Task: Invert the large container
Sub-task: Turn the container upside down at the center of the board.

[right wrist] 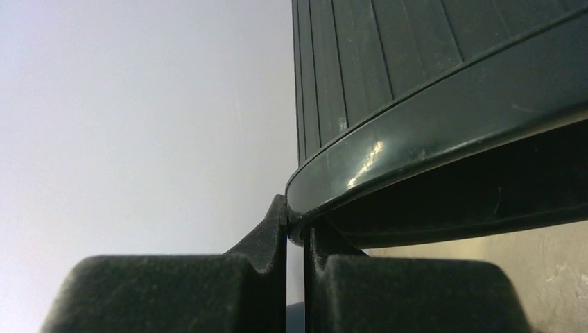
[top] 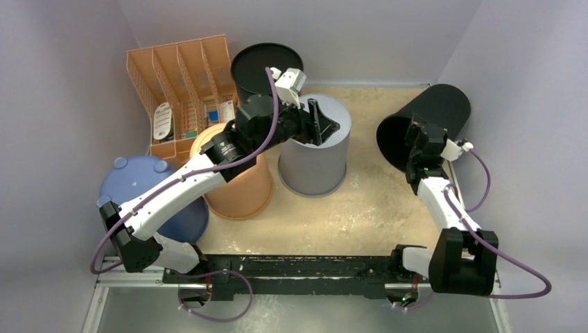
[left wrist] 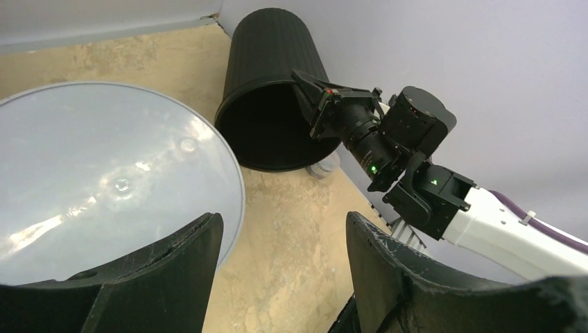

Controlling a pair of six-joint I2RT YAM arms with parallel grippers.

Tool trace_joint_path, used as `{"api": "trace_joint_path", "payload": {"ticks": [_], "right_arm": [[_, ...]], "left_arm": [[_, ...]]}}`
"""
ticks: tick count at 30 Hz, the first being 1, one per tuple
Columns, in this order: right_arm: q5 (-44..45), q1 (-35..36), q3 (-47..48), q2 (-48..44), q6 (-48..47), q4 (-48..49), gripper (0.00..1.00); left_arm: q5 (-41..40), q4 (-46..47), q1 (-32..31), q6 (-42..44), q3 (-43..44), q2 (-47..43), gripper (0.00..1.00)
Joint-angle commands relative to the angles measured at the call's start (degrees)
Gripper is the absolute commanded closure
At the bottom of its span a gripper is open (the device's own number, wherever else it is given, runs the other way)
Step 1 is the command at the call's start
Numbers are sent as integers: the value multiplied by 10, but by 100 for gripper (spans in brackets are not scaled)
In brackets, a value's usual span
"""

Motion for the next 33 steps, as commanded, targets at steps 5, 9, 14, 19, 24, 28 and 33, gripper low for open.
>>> {"api": "trace_joint_path", "payload": {"ticks": [5,9,14,19,24,28,33], "right_arm": [[-103,11,-9,43,-139,231,100],[-198,13,-9,98,-180,419,100],[-382,9,39,226,-212,612,100],[-458,7,36,367,-187,920,100],[-515,7,30,443,-210,963,100],[-497,6,-26,425,-243,963,100],[-473,0,-111,408,-280,963,100]], "left_arm": [[-20,10,4,-2,-1,-19,35],[-26,9,5,1,-2,-19,35],[-27,20,8,-10,-12,-17,35],[-5,31,9,-18,-21,-15,35],[-3,39,9,-18,-27,-15,35],[-5,34,9,-18,-23,-10,35],[7,54,9,-15,-31,-9,35]]}}
